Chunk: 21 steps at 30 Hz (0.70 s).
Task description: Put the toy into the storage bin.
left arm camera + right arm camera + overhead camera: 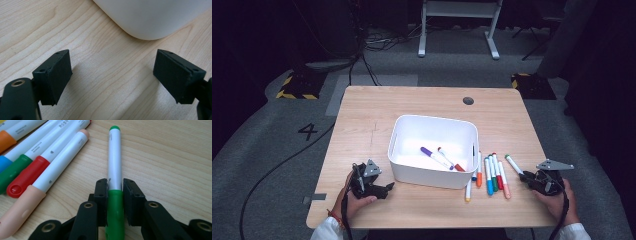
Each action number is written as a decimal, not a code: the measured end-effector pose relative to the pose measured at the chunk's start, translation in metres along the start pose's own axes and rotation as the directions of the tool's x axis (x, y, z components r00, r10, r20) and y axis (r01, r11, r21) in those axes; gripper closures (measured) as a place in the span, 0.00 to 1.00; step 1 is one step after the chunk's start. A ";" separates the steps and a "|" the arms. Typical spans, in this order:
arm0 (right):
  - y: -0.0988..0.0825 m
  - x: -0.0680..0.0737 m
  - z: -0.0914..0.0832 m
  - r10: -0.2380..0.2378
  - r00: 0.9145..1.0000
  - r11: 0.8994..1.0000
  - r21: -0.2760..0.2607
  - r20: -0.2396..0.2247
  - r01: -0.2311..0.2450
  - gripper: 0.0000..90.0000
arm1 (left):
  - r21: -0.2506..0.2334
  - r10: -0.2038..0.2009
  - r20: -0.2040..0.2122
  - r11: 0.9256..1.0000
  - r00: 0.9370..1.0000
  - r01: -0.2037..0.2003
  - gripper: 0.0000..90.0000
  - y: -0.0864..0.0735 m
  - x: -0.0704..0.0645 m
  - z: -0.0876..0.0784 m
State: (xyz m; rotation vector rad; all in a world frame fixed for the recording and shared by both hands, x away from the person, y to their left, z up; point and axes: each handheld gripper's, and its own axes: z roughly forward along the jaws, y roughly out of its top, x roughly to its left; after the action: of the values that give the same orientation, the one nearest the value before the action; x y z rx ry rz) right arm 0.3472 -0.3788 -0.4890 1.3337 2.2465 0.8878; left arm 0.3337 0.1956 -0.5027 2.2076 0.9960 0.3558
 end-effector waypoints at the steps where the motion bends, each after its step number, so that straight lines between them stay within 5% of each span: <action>1: 0.000 -0.001 0.000 0.003 1.000 1.000 -0.004 0.000 -0.003 0.83 | 0.000 0.000 0.000 1.000 1.000 0.000 0.17 0.000 0.000 0.000; 13: 0.017 -0.004 -0.015 0.025 0.999 0.992 -0.123 -0.029 -0.028 0.83 | -0.002 0.002 0.000 1.000 1.000 -0.002 0.17 0.000 0.000 0.000; 21: 0.046 0.011 -0.033 -0.075 0.996 0.974 -0.217 -0.058 0.061 0.83 | -0.003 0.000 0.001 1.000 1.000 0.000 0.17 0.000 0.000 0.000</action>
State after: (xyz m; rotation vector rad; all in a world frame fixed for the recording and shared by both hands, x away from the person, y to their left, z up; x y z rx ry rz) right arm 0.3512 -0.3642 -0.4336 1.1396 2.1581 1.1283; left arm 0.3340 0.1956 -0.5027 2.2054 0.9943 0.3563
